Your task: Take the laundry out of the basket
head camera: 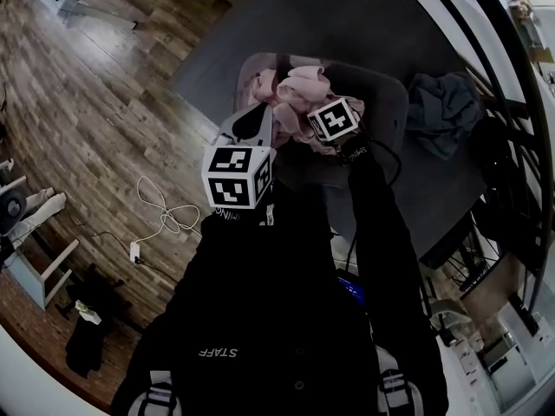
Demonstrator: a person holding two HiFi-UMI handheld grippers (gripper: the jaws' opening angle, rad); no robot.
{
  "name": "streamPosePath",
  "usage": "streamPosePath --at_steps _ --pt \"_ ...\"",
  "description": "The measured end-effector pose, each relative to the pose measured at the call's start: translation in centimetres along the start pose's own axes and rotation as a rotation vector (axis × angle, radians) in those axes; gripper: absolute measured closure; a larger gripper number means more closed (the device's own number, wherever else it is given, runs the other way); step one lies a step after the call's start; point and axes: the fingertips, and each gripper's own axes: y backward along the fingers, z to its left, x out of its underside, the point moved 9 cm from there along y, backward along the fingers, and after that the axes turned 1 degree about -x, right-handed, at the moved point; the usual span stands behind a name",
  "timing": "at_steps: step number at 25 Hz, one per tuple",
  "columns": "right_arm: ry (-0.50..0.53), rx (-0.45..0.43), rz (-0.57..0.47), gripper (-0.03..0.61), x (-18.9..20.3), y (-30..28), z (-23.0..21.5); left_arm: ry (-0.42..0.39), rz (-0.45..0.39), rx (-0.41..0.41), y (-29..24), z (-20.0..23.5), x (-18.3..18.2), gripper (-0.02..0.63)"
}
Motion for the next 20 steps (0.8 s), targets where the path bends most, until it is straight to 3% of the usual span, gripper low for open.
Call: streamPosePath --at_steps 4,11,20 --pt "0.042 0.034 -0.095 0.304 -0.4 4.3 1.2 -0.005 -0.049 -0.013 2.1 0.3 -0.6 0.617" --pt "0.071 0.173 -0.304 0.304 -0.5 14.4 4.4 -0.019 -0.12 -0.017 6.0 0.2 -1.8 0.617" --pt "-0.058 0.296 -0.612 0.302 1.3 24.6 8.3 -0.059 -0.225 0.003 9.7 -1.0 -4.1 0.617"
